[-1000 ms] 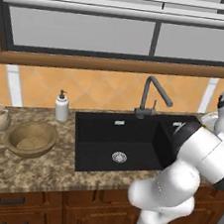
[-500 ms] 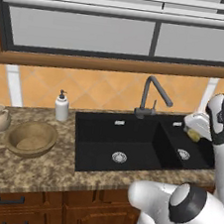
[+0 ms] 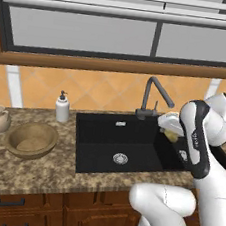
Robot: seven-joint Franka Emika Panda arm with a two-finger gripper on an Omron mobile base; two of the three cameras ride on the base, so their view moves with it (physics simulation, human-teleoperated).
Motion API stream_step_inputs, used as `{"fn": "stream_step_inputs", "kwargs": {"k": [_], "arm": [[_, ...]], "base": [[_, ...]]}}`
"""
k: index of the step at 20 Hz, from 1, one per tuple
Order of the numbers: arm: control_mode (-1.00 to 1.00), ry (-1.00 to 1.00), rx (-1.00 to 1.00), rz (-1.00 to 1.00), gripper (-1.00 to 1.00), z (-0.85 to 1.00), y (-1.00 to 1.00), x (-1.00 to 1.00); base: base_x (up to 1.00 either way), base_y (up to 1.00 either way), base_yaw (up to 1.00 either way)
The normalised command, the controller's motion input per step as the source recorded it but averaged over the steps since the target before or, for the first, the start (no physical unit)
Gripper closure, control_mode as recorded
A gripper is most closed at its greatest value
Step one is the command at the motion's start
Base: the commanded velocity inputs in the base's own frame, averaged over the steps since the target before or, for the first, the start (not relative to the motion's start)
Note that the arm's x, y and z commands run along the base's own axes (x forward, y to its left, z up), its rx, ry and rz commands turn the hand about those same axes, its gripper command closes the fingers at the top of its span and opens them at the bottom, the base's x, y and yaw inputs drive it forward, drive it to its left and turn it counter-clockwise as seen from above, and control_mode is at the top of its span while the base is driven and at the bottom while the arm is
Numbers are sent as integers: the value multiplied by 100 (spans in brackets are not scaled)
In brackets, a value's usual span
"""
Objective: Pick the potato from the sink and place it in the bowl. Then pick the bowl and place it in the microwave. Then close the microwave door and press the start button.
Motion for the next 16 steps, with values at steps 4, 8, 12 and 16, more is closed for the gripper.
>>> {"fn": "stream_step_inputs", "kwargs": {"k": [4, 8, 12, 16], "arm": [[-100, 20, -1, 7, 100, 30, 100, 0], [-100, 10, -2, 7, 100, 15, 100, 0], [-100, 4, -15, 0, 100, 1, 100, 0], [-100, 18, -4, 0, 100, -2, 99, 5]], "base": [[0, 0, 0], [0, 0, 0], [0, 0, 0], [0, 0, 0]]}}
